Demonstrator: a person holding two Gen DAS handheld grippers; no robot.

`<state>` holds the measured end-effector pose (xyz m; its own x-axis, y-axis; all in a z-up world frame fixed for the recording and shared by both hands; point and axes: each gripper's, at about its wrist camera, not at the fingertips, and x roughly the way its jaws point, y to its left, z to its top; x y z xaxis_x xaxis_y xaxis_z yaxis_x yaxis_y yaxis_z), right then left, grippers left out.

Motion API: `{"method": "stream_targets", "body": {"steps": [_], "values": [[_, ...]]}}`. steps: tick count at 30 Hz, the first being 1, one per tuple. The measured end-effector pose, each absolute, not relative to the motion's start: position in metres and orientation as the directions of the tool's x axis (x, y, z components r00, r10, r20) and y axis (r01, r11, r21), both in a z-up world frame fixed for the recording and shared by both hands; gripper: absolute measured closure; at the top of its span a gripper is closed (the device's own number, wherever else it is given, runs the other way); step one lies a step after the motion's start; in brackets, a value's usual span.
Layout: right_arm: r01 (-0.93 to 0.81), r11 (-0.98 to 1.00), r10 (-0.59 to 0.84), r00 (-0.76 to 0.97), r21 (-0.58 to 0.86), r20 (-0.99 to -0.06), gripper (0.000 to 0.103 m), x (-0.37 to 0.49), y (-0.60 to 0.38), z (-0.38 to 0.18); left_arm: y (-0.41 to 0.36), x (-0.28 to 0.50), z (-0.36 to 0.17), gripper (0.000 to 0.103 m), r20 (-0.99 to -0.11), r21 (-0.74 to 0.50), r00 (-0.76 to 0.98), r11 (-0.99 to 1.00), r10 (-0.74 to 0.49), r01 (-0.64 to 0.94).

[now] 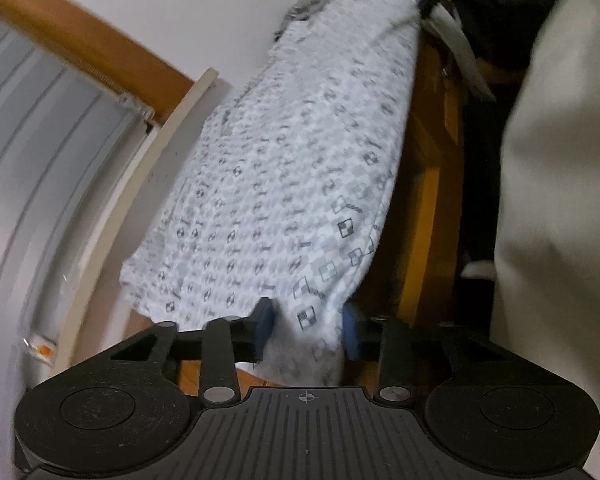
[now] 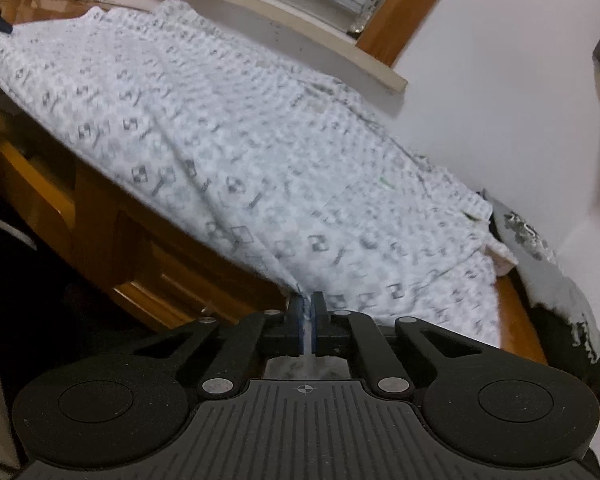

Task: Fold clothes

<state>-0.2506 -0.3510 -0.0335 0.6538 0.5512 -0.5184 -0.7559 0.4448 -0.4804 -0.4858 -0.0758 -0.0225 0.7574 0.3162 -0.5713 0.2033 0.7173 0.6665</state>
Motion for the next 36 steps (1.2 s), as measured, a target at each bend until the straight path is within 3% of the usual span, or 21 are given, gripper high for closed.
{"method": "stream_targets", "body": {"steps": [1, 3, 15, 20, 29, 34, 36], "values": [[-0.752, 0.444, 0.554, 0.657, -0.487, -0.511, 0.099, -0.251, -0.353, -0.029, -0.074, -0.487, -0.018, 0.080, -0.582, 0.646, 0.755, 0.736, 0.304, 0.202], [-0.745, 0.443, 0.559, 0.665, -0.499, -0.496, 0.099, -0.252, -0.356, -0.021, -0.071, -0.489, -0.008, 0.098, -0.589, 0.612, 0.758, 0.766, 0.279, 0.194], [-0.656, 0.396, 0.587, 0.719, -0.643, -0.372, 0.100, -0.240, -0.350, 0.036, -0.035, -0.494, 0.076, 0.098, -0.589, 0.407, 0.800, 0.896, 0.112, 0.175], [-0.644, 0.335, 0.594, 0.711, -0.688, -0.376, 0.100, -0.205, -0.315, 0.057, 0.006, -0.457, 0.096, 0.098, -0.595, 0.351, 0.799, 0.922, 0.085, 0.164], [-0.675, 0.340, 0.572, 0.701, -0.655, -0.426, 0.102, -0.146, -0.246, 0.046, 0.099, -0.356, 0.085, 0.097, -0.700, 0.136, 0.713, 0.985, 0.021, 0.104], [-0.691, 0.343, 0.560, 0.694, -0.636, -0.453, 0.102, -0.114, -0.208, 0.039, 0.127, -0.319, 0.054, 0.096, -0.766, 0.084, 0.641, 0.996, 0.060, 0.007], [-0.720, 0.349, 0.577, 0.669, -0.600, -0.468, 0.099, -0.115, -0.211, 0.040, 0.129, -0.322, 0.046, 0.087, -0.776, 0.080, 0.627, 0.997, 0.065, -0.005]]}}
